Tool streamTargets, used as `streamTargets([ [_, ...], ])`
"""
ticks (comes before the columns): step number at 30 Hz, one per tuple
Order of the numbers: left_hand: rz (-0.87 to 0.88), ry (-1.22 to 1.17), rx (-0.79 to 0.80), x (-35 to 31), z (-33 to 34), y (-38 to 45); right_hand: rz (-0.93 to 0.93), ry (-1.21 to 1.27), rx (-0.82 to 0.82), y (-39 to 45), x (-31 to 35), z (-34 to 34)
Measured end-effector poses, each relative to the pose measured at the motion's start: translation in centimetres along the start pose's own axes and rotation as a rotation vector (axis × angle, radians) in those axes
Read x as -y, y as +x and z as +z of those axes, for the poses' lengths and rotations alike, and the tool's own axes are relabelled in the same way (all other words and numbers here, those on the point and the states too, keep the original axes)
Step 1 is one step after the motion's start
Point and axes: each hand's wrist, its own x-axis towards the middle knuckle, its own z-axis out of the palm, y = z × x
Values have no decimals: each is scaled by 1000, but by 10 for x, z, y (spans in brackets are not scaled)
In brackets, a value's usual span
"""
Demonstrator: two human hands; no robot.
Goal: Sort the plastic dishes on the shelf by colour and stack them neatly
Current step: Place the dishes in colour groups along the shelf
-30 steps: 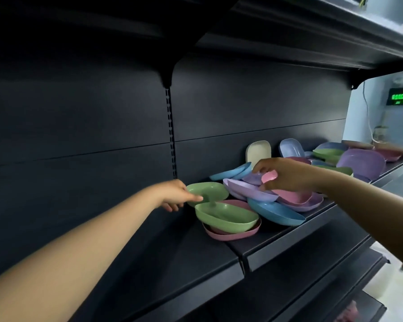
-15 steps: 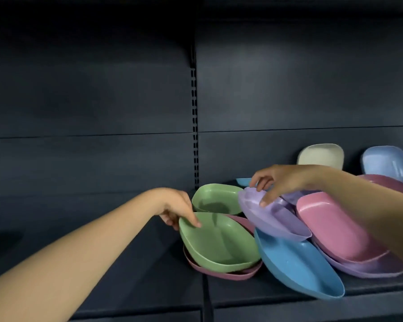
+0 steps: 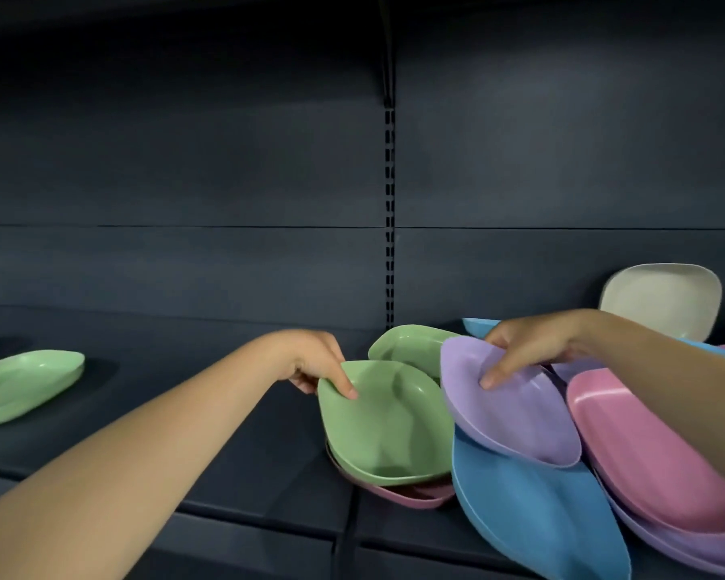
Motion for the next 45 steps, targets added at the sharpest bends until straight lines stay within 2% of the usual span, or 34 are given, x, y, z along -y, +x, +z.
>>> streamTargets([
  [12, -4, -234, -194, 32, -33, -41, -153, 176, -172, -16, 30, -13],
  [21, 23, -441, -381, 124, -82, -86, -291, 288, -343, 8, 130, 21],
  [24, 35, -525, -476, 170, -105, -99, -329, 307, -407, 25, 179, 45],
  [28, 48, -671, -624, 236, -134, -120, -368, 453, -484, 61, 246, 94],
  [34, 78, -836, -792, 341, -171, -129, -334, 950, -600, 130, 325, 201],
  [39, 49, -886, -814, 408, -190, -118, -232, 1196, -728, 171, 355, 268],
  [45, -21, -837, -791, 445, -202, -103, -189, 1244, -913, 185, 364, 301],
])
